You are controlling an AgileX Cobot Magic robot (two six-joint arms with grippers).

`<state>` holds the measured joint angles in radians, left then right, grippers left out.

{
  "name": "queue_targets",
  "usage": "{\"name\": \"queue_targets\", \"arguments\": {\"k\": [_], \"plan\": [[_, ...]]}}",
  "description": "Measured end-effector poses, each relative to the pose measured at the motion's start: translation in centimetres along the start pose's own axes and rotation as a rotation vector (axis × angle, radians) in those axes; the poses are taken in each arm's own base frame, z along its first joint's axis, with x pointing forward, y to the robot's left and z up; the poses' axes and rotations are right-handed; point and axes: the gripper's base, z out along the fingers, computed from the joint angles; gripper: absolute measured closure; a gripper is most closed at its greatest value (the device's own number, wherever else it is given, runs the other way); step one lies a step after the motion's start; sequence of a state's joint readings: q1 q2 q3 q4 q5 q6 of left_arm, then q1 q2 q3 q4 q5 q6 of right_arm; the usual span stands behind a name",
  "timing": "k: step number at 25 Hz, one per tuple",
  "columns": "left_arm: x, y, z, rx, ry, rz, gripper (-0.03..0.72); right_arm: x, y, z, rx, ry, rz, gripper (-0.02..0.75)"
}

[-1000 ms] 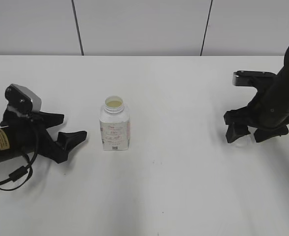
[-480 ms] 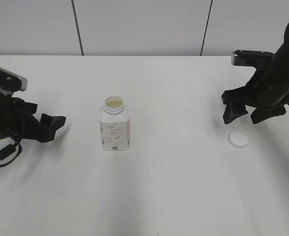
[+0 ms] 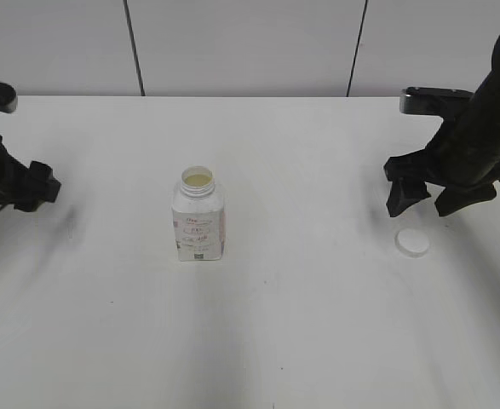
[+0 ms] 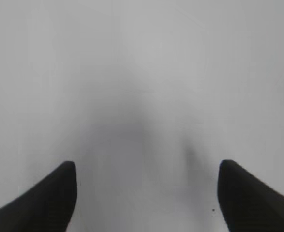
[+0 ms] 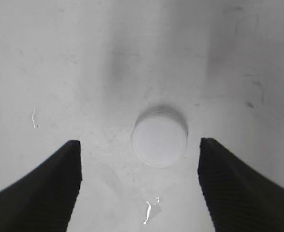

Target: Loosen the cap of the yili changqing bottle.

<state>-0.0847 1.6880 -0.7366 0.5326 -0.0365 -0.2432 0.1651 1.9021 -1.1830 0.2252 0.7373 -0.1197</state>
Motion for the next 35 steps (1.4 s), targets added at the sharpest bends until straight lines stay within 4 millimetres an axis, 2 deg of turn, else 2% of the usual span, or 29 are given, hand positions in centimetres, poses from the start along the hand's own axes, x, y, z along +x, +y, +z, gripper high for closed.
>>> {"name": "queue_targets", "arguments": {"k": [8,12,18,24,29,35], "plan": [[-3.5,2.6,-2.7,-0.135,0.165,-0.131,0.147,0.3,0.0,0.0,-0.002,0.032,-0.002,0.152],[-5.2,3.0,-3.9,-0.111,0.257,-0.148,0.147,0.5,0.1,-0.2,-0.005,0.067,-0.005,0.152],[-8.0,3.2,-5.9,-0.036,0.324,-0.171,0.151,-1.0,0.7,-2.5,-0.022,0.114,-0.03,0.152],[-8.4,3.2,-7.5,-0.007,0.461,-0.192,0.17,-2.8,1.3,-6.0,-0.025,0.148,-0.068,0.151],[-7.9,3.0,-8.3,0.013,0.577,-0.199,0.176,-4.7,1.4,-8.7,0.012,0.067,-0.105,0.151],[-7.6,2.8,-8.9,0.03,0.621,-0.209,0.176,-5.1,1.7,-11.3,0.03,-0.01,-0.122,0.151]]}}
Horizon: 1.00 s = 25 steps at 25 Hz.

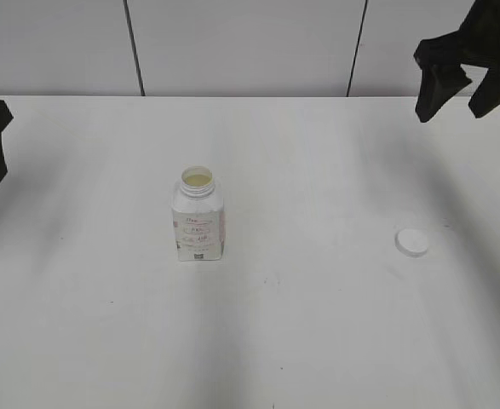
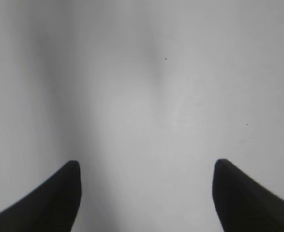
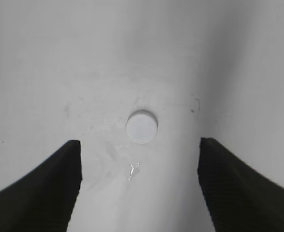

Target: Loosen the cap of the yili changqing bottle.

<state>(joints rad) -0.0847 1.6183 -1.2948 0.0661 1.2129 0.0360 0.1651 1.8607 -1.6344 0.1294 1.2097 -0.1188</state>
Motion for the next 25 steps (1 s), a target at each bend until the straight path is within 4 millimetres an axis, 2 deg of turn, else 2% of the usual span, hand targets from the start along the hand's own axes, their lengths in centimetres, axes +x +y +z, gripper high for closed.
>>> {"name": "queue_targets", "arguments": {"k": [7,16,22,25], "plan": [[1.8,0.2,-4.2,-0.013,-0.127,-0.007,0.178,1.0,0.5,-4.7,0.025,-0.109,-0.019,0.151],[4.8,0.3,-9.0,-0.024,-0.287,-0.016,0.179,3.3,1.4,-10.8,0.038,-0.262,-0.037,0.151],[6.3,0.3,-10.9,-0.021,-0.356,-0.021,0.179,4.6,1.8,-13.3,0.042,-0.326,-0.04,0.151],[7.0,0.2,-11.6,-0.013,-0.385,-0.025,0.179,5.4,1.9,-13.5,0.041,-0.325,-0.035,0.151]]}}
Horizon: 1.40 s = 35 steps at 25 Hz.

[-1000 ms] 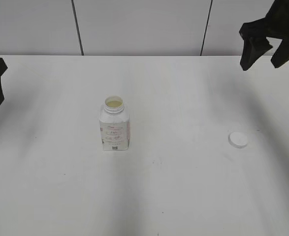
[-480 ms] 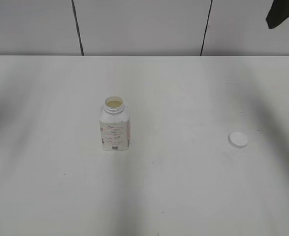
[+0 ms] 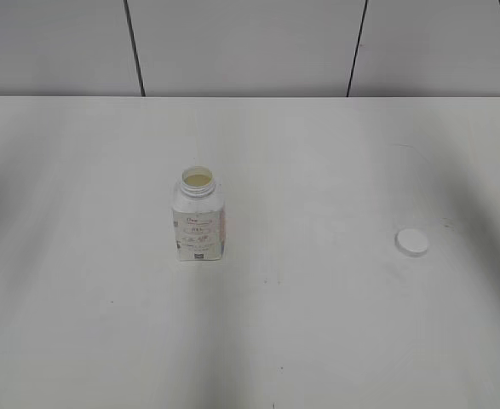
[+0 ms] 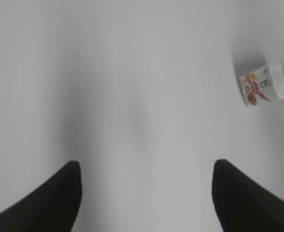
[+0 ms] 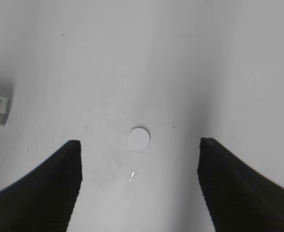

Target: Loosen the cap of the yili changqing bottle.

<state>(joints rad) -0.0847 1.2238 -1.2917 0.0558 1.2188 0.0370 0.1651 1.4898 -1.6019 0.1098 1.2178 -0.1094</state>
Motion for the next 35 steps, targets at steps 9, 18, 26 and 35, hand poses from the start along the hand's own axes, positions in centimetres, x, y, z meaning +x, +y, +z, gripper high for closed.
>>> {"name": "queue_targets", "arguments": {"k": [9,18,26,35], "plan": [[2.0,-0.3,-1.7,0.03,-0.043,-0.013,0.179,4.1,0.3,0.3,-0.006,0.085,0.01,0.151],[7.2,-0.7,-0.4,0.035,0.033,-0.011,0.179,8.0,0.6,-0.1,-0.009,0.128,0.016,0.151],[11.7,-1.0,0.3,0.034,0.023,-0.011,0.179,11.1,0.7,0.7,-0.014,0.196,0.023,0.151],[16.0,-1.2,0.2,0.029,-0.115,-0.014,0.179,14.5,0.9,1.3,-0.008,0.184,0.028,0.151]]}}
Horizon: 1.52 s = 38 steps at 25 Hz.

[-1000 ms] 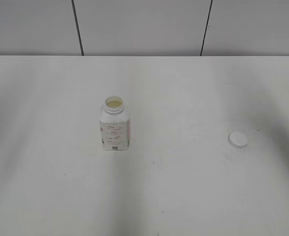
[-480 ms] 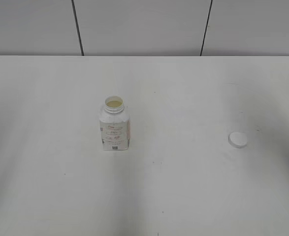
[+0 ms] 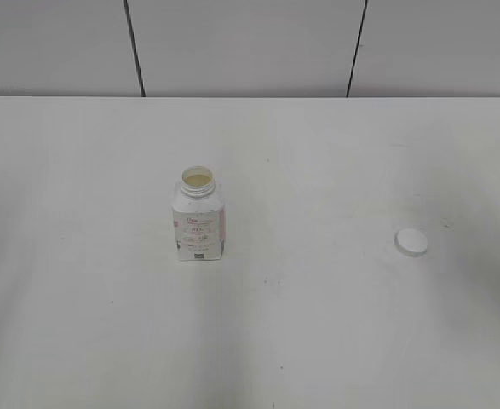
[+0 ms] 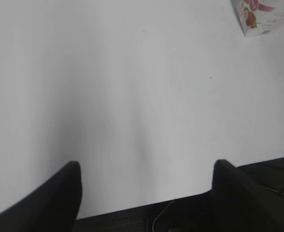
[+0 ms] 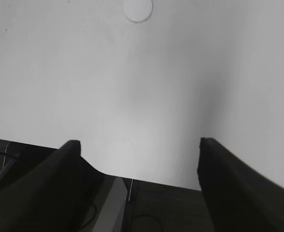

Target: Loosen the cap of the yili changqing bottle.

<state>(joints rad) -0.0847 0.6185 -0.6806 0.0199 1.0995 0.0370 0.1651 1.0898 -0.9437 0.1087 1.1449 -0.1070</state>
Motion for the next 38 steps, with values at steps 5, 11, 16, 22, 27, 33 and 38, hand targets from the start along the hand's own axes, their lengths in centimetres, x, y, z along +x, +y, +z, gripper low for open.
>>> {"name": "queue_targets", "arguments": {"k": [5,11,16,22,27,33,38], "plan": [[1.5,-0.1,0.5,-0.001,-0.027,0.0,0.179,1.7,0.0,0.7,0.006,-0.044,0.003,0.151],[2.8,-0.2,1.7,0.001,0.013,0.001,0.188,4.6,0.1,1.4,0.012,-0.094,0.004,0.151],[3.3,-0.2,2.3,0.004,0.035,0.0,0.196,7.3,0.1,1.8,0.025,-0.146,-0.001,0.151],[3.3,-0.2,2.3,0.004,0.03,0.0,0.197,9.7,0.2,2.1,0.034,-0.202,-0.006,0.151],[3.5,-0.2,1.9,0.005,0.002,-0.002,0.199,10.0,0.3,1.7,0.034,-0.287,-0.005,0.151],[4.2,-0.3,0.6,0.001,-0.092,-0.003,0.2,10.3,0.5,1.3,0.019,-0.333,0.003,0.151],[5.3,-0.3,-0.9,-0.004,-0.202,-0.005,0.2,10.6,0.6,0.8,0.016,-0.36,0.001,0.151]]}}
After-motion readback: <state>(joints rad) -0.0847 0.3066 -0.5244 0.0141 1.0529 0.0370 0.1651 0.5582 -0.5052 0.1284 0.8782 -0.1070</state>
